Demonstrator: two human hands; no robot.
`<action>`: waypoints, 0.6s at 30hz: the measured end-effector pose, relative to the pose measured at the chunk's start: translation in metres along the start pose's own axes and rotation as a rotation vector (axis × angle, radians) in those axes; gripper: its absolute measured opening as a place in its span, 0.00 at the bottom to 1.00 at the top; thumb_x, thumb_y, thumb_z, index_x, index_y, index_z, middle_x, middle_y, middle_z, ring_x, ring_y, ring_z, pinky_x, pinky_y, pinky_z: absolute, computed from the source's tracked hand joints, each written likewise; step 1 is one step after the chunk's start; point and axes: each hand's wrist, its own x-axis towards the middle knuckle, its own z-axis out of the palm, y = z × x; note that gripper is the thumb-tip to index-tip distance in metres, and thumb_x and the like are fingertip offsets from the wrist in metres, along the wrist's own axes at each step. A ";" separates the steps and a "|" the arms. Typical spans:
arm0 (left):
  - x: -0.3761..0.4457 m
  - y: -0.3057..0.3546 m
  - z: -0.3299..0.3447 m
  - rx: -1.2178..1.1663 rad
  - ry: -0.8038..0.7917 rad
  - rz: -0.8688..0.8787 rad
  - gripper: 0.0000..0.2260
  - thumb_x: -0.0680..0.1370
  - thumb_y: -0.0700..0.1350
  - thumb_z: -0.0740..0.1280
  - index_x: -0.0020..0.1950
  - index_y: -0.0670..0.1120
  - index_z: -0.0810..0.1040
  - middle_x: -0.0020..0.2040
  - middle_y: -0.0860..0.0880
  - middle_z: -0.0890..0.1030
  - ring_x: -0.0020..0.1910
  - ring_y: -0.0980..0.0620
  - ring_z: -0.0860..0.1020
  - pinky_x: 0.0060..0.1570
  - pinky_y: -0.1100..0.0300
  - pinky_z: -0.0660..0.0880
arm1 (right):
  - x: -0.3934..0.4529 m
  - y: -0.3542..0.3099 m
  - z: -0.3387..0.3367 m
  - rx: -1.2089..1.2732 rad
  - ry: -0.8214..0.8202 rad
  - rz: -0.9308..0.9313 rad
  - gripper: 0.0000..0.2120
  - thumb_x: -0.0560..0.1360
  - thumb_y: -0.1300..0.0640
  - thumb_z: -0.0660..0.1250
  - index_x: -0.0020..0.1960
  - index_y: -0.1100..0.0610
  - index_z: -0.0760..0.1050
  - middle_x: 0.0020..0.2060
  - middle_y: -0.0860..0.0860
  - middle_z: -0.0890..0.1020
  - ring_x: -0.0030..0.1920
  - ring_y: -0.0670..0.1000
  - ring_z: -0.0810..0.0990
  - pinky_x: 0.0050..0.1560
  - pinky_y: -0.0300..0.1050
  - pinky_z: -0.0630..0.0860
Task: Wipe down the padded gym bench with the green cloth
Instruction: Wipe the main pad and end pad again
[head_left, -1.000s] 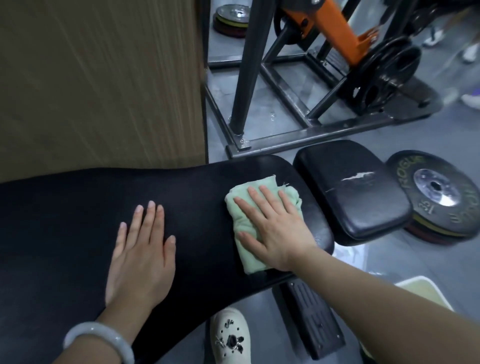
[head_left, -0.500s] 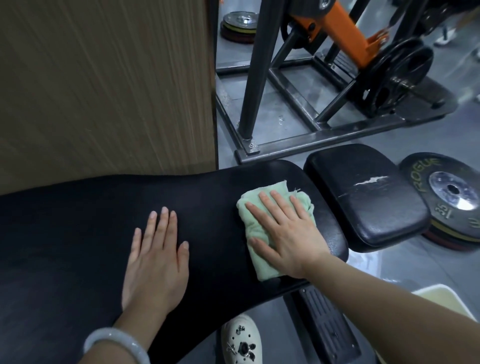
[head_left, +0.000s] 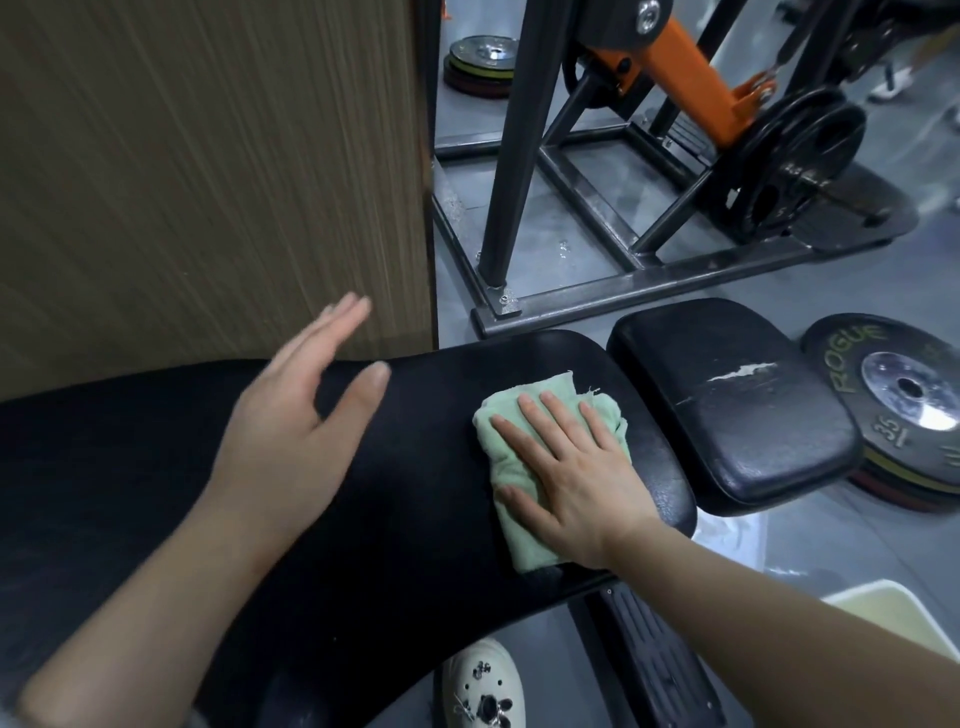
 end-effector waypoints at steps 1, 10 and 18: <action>0.003 0.008 0.001 0.039 -0.036 0.079 0.19 0.79 0.52 0.64 0.69 0.60 0.67 0.67 0.68 0.66 0.69 0.71 0.60 0.66 0.77 0.55 | 0.000 0.000 0.000 -0.003 -0.004 -0.002 0.31 0.77 0.35 0.48 0.77 0.44 0.55 0.76 0.53 0.61 0.76 0.56 0.55 0.73 0.56 0.44; -0.051 -0.063 0.091 0.623 -0.350 -0.006 0.33 0.74 0.58 0.37 0.77 0.45 0.47 0.78 0.52 0.47 0.75 0.57 0.41 0.73 0.59 0.37 | 0.016 -0.017 0.002 -0.028 -0.019 0.074 0.35 0.74 0.34 0.39 0.78 0.46 0.46 0.78 0.54 0.51 0.77 0.57 0.44 0.73 0.57 0.37; -0.052 -0.070 0.103 0.692 -0.268 0.005 0.26 0.78 0.51 0.43 0.75 0.44 0.52 0.77 0.48 0.56 0.76 0.52 0.51 0.72 0.51 0.47 | 0.019 -0.010 0.003 -0.098 -0.072 -0.246 0.31 0.79 0.37 0.43 0.78 0.49 0.52 0.76 0.56 0.59 0.76 0.59 0.53 0.72 0.59 0.47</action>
